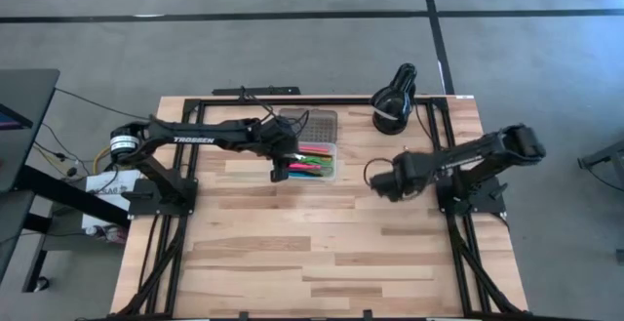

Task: Pick & place school supplies into a supply box
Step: Put the orange pencil into the supply box

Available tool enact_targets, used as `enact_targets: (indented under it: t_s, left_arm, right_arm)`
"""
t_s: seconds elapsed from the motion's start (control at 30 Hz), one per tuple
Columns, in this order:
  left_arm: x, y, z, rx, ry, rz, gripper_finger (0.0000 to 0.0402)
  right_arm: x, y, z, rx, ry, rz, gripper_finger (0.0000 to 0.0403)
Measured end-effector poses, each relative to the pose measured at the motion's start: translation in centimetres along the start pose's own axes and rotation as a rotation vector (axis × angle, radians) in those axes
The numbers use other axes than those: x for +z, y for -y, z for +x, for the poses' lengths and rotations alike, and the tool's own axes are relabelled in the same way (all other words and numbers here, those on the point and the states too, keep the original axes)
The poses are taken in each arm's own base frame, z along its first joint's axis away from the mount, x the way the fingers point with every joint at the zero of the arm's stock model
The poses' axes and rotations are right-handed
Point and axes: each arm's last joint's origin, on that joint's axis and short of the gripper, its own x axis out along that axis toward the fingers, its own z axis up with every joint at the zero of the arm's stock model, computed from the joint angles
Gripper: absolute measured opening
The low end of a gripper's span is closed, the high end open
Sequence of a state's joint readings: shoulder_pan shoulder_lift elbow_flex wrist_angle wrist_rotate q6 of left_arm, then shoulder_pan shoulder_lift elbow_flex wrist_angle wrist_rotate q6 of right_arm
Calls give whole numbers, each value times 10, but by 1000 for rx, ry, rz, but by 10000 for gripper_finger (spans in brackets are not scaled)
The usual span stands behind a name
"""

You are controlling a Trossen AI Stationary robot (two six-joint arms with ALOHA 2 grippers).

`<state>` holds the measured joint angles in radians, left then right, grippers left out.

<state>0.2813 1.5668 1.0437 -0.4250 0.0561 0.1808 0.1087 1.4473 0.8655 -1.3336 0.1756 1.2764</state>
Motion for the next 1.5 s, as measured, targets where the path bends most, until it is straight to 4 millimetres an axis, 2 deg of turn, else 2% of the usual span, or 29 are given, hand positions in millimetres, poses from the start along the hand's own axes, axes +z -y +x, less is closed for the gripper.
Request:
enact_targets:
  t_s: [0.17, 0.4, 0.67, 0.83, 1.37, 1.5]
  left_arm:
    - [0, 2, -5, -4, 2, -15, 155]
    - [2, 3, -8, -3, 15, -45, 155]
    - [1, 3, -8, -3, 14, -64, 155]
    - [2, 3, -8, -2, 15, -71, 155]
    - [3, 2, -8, 13, 34, -83, 155]
    - [4, 2, -8, 12, 41, -87, 155]
  right_arm:
    - [20, 15, 18, 32, -8, -51, 118]
    - [36, 36, 39, 9, -24, -163, 118]
    - [50, 45, 62, 53, -37, -244, 118]
    - [55, 49, 72, 114, -72, -201, 118]
    - [71, 63, 80, 151, -97, -14, 118]
    - [71, 66, 89, 185, -125, 18, 118]
